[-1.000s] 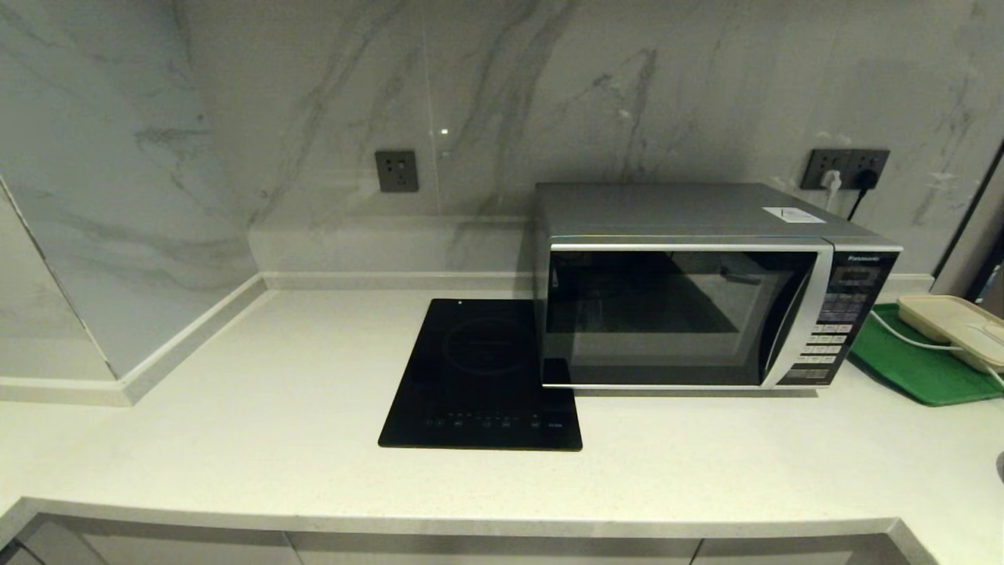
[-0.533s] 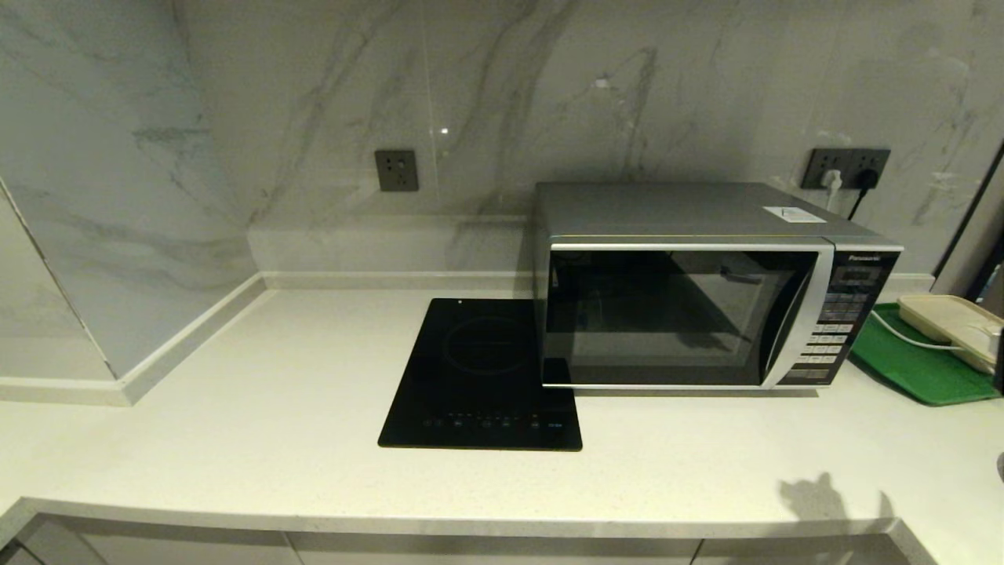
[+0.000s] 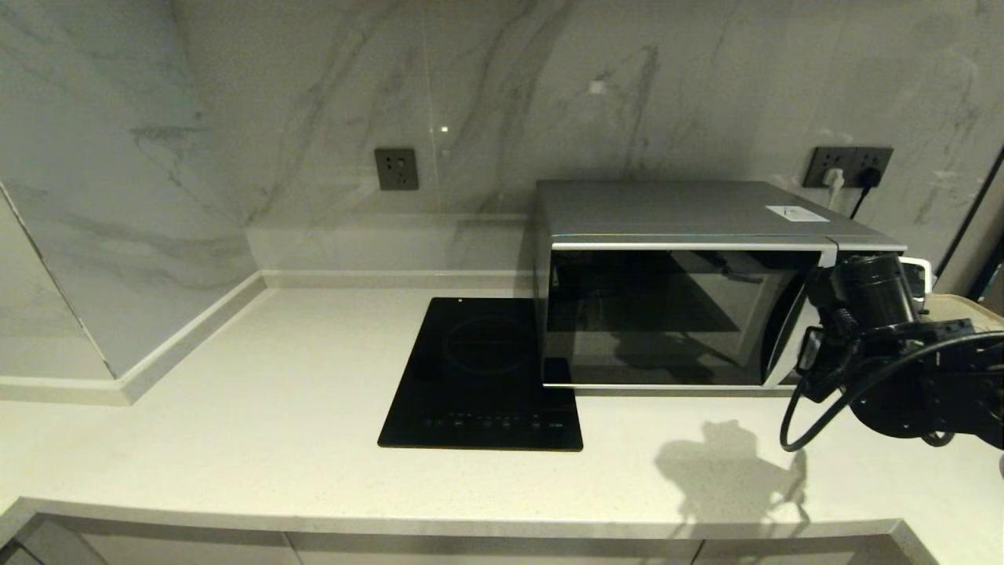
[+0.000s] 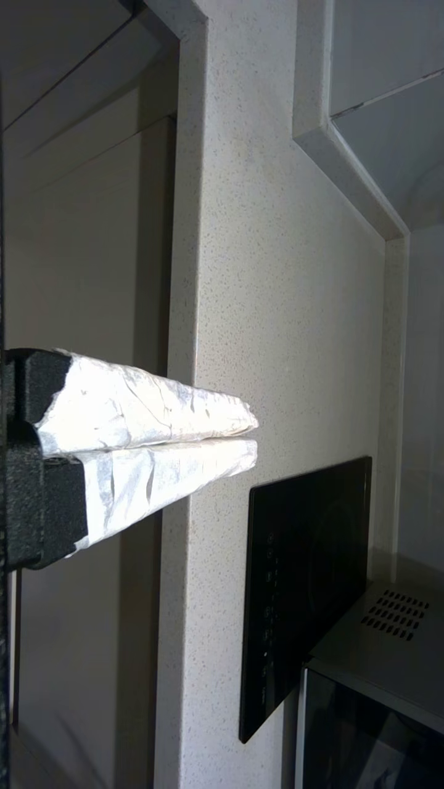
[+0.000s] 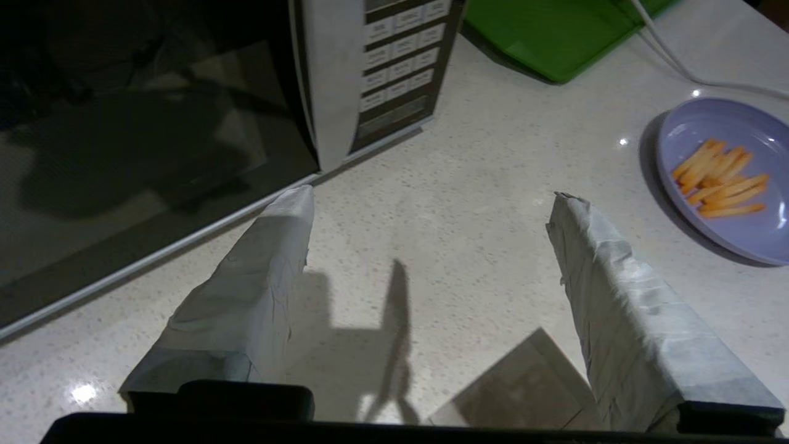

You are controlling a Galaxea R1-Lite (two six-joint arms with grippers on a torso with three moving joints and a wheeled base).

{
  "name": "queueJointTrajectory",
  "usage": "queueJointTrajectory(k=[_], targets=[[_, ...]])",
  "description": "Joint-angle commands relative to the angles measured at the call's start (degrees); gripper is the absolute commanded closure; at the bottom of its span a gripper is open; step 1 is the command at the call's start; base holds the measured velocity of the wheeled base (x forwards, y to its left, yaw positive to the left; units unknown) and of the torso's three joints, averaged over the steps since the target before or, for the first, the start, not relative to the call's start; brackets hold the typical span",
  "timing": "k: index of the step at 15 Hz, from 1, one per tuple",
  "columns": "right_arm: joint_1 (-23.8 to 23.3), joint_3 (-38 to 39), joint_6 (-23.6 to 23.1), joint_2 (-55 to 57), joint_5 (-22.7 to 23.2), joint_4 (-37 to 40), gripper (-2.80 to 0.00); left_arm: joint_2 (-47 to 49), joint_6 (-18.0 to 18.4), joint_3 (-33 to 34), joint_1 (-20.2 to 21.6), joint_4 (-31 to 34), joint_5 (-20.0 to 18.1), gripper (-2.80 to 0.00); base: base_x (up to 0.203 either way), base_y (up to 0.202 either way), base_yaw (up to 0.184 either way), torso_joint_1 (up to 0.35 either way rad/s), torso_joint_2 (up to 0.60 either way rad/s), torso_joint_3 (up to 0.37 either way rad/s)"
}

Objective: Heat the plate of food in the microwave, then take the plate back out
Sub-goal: Open the microwave oven

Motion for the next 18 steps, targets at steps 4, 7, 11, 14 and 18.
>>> queueJointTrajectory(k=[4,7,11,14,18], targets=[[-0.78,-8.33,1.09,12.37,-0.53,-0.1,-2.8,0.0,-0.01,0.01,0.0,-0.02,0.02,0.0,0.0,0.0,0.0,0.0,0.0,0.0],[-3.07,-13.47,0.91,17.11,-0.77,-0.06,-2.8,0.0,-0.01,0.01,0.0,-0.02,0.02,0.0,0.0,0.0,0.0,0.0,0.0,0.0],[-6.58,-18.06,0.6,21.17,-0.66,-0.02,-2.8,0.0,-0.01,0.01,0.0,-0.02,0.08,0.0,0.0,0.0,0.0,0.0,0.0,0.0],[-7.49,-19.76,0.46,22.03,-0.52,-0.02,-2.8,0.0,-0.01,0.01,0.0,-0.02,0.02,0.0,0.0,0.0,0.0,0.0,0.0,0.0],[-9.48,-20.77,0.44,21.66,-0.55,0.07,-2.8,0.0,-0.01,0.01,0.0,-0.02,0.02,0.0,0.0,0.0,0.0,0.0,0.0,0.0]])
